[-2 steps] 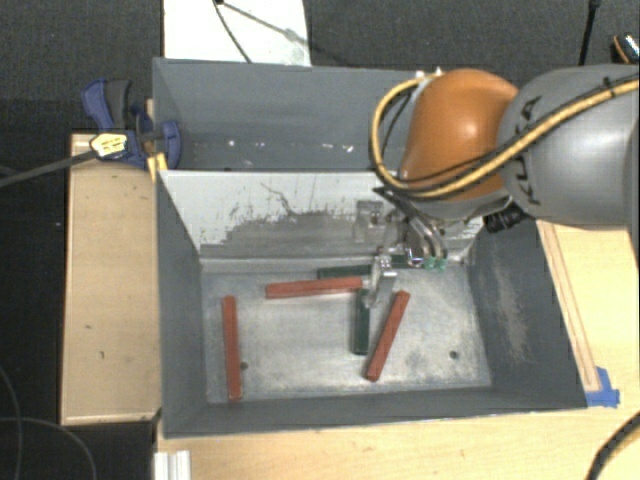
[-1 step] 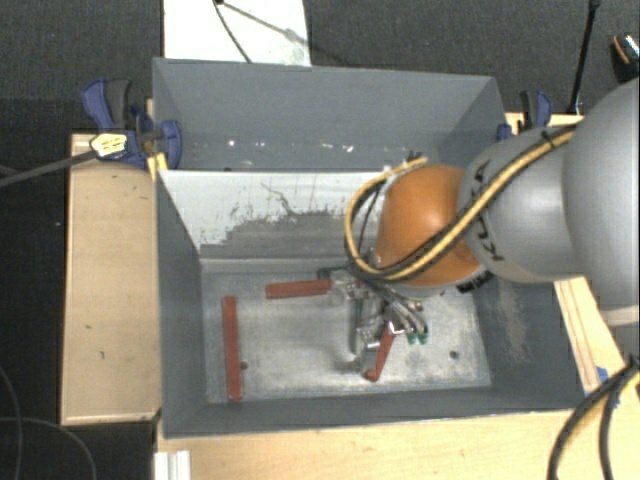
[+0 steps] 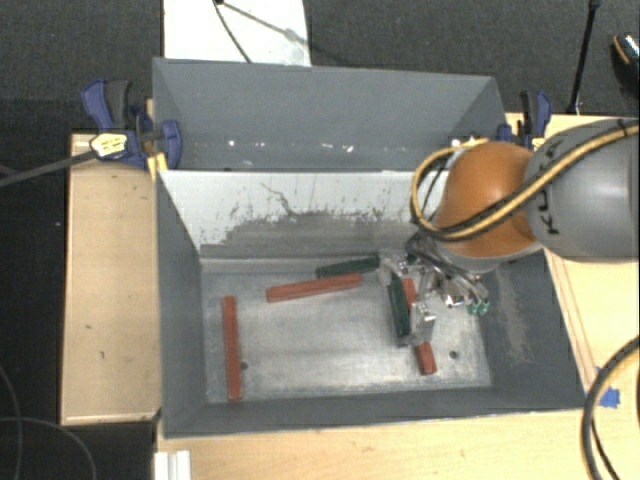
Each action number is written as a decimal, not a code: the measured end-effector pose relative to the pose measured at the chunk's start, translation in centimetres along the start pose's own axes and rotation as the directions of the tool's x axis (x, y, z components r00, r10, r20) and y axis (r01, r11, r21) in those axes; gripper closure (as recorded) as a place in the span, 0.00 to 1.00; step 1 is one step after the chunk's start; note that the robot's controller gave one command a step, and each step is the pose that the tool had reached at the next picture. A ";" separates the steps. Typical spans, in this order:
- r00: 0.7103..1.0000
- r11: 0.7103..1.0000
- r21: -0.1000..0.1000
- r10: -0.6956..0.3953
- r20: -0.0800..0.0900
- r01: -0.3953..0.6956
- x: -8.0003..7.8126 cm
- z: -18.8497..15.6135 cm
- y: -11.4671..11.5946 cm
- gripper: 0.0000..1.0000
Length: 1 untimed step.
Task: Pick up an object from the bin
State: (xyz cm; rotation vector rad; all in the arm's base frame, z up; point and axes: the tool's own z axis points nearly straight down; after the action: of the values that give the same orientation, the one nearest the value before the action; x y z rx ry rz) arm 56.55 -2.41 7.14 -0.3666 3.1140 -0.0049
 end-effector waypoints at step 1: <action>1.000 1.000 -0.005 0.022 0.004 -0.022 -3.3 -5.1 4.8 0.00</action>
Offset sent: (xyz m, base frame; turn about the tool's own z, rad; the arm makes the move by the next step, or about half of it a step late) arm 0.0182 0.0506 0.0470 0.0262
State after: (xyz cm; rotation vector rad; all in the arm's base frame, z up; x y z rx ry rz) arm 58.65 3.05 12.25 -0.3316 3.1146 0.0036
